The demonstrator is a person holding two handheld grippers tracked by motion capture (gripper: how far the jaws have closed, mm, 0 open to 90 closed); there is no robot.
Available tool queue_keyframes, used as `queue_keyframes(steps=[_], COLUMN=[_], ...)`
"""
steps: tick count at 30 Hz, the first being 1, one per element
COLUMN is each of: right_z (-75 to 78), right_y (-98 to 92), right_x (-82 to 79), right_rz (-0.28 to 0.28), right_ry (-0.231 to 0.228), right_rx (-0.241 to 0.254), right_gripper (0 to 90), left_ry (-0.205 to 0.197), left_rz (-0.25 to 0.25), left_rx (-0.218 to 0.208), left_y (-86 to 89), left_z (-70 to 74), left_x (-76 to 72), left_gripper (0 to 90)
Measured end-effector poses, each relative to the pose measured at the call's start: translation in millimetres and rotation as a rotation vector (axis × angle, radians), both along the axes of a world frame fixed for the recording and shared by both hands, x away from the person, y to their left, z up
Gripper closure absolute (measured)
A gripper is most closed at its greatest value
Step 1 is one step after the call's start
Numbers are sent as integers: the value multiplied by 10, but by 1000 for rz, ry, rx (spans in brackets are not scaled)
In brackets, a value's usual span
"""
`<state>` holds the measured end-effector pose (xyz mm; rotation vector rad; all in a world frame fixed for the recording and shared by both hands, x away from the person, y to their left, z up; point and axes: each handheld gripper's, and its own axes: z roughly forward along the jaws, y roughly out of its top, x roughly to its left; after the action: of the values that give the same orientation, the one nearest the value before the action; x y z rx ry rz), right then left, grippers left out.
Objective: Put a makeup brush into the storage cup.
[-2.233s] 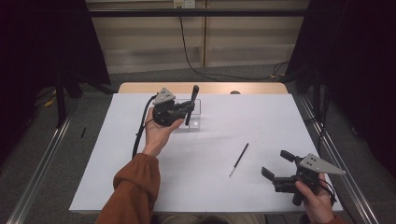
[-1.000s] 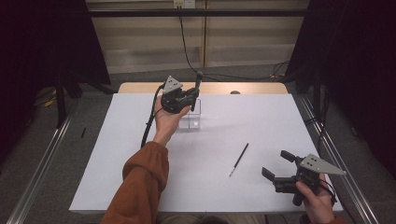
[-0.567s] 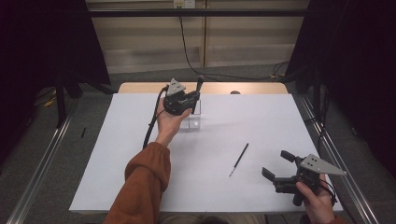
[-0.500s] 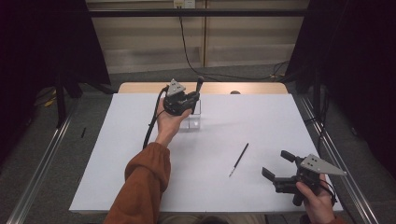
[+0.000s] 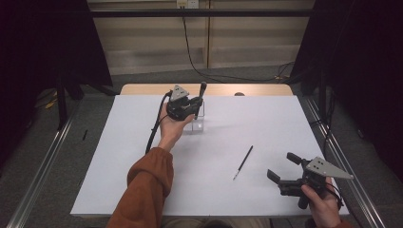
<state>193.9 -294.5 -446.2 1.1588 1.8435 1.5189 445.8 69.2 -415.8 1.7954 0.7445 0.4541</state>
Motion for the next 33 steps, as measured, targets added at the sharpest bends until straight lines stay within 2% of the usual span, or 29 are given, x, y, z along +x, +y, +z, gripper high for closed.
queue_keyframes(steps=[14,26,32,33], right_z=[-19,-25,-24,-24], right_y=[-27,-34,-31,-31], right_x=[21,28,27,27], right_rz=[-27,-21,-16,-15], right_ry=[-18,-23,-19,-16], right_rx=[-25,-29,-26,-24], right_gripper=[0,0,0,0], left_ry=[12,20,52,48], left_rz=[6,-1,10,9], left_rx=[12,12,1,12], left_y=[19,1,32,36], left_z=[-70,-88,-106,-103], left_x=[-12,-32,-21,-23], left_gripper=[791,789,782,779])
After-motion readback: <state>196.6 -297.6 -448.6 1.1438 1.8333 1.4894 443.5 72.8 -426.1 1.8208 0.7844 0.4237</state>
